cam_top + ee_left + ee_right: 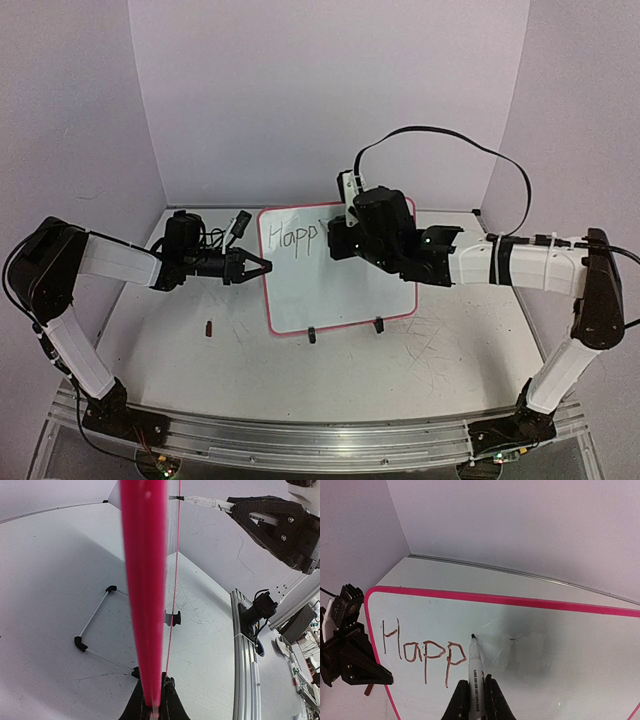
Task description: Write a sentence on the whiteboard
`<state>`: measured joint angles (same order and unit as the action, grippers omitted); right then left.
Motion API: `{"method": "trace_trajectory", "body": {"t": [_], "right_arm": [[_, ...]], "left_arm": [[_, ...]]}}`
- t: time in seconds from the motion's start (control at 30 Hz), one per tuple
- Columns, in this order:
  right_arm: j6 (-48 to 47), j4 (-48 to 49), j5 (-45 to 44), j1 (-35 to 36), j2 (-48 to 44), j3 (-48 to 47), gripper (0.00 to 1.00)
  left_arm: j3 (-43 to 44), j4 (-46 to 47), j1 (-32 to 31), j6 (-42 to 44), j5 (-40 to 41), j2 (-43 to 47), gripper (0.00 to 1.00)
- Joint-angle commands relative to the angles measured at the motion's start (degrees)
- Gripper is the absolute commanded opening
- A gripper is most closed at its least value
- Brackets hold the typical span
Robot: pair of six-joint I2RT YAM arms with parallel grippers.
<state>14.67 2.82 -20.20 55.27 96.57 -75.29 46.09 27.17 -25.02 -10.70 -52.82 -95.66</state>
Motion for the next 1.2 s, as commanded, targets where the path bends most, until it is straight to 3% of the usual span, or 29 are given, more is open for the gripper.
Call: {"method": "trace_trajectory", "body": {"t": [0.0, 0.33, 1.17], "right_arm": [[1.5, -0.2, -3.5, -0.4, -1.4, 0.3, 0.0], [0.6, 4.9, 3.6, -0.4, -5.3, 3.2, 0.0], [1.1, 1.6, 0.0, -0.4, -1.4, 1.1, 0.0]], "left_arm": [[1.4, -2.2, -0.3, 2.5, 2.6, 0.7, 0.0], [1.5, -2.2, -0.2, 2.5, 2.5, 0.4, 0.0], [1.5, -2.4, -0.3, 2.5, 2.7, 1.0, 0.0]]}}
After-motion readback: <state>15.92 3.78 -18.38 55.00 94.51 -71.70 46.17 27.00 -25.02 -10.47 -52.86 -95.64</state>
